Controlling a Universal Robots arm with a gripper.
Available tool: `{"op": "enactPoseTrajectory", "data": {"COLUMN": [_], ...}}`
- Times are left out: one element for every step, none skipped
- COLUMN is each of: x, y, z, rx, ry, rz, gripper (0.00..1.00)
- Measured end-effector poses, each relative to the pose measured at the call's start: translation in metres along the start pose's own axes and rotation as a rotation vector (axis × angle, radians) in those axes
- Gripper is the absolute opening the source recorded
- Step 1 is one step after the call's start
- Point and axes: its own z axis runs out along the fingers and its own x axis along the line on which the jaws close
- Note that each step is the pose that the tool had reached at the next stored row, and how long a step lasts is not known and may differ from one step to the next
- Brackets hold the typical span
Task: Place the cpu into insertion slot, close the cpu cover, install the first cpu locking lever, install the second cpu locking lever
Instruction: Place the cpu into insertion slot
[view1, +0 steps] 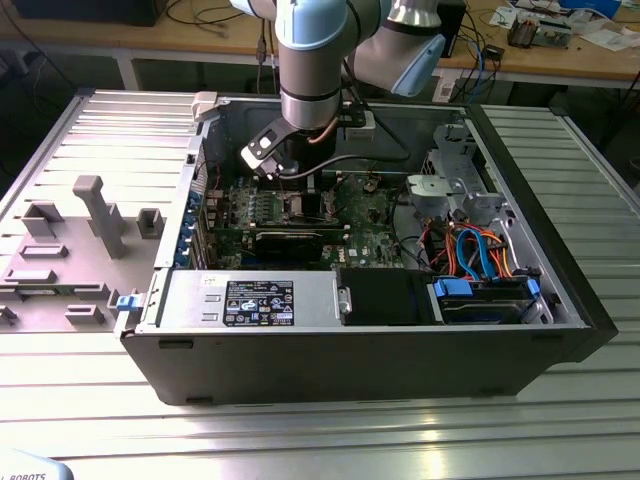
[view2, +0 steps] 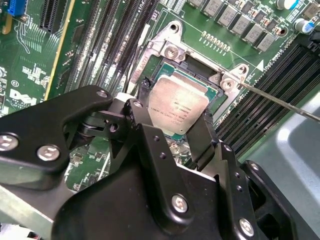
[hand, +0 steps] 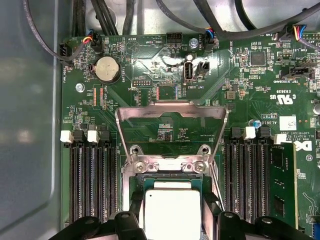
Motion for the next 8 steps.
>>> {"op": "enactPoseTrajectory", "data": {"x": [0.0002, 0.0003, 0.0002, 0.0002, 0.0001, 0.0001, 0.0001, 0.0001], "y": [0.0001, 0.0002, 0.0002, 0.0001, 0.0001, 0.0001, 0.0001, 0.0001], "z": [0.0003, 0.0004, 0.0004, 0.0003, 0.0002, 0.0001, 0.0001, 0.0001], "rx": [-0.0007, -0.0013, -0.0012, -0.0010, -0.0009, -0.0008, -0.0009, -0.0008], "ry": [0.0016, 0.0017, 0.0012, 0.0010, 0.0006, 0.0005, 0.0005, 0.0005], "rz": [0.000, 0.000, 0.000, 0.000, 0.000, 0.000, 0.000, 0.000], "gripper": [0.54, 0.56, 0.60, 0.60, 0.60, 0.60, 0.60, 0.60]}}
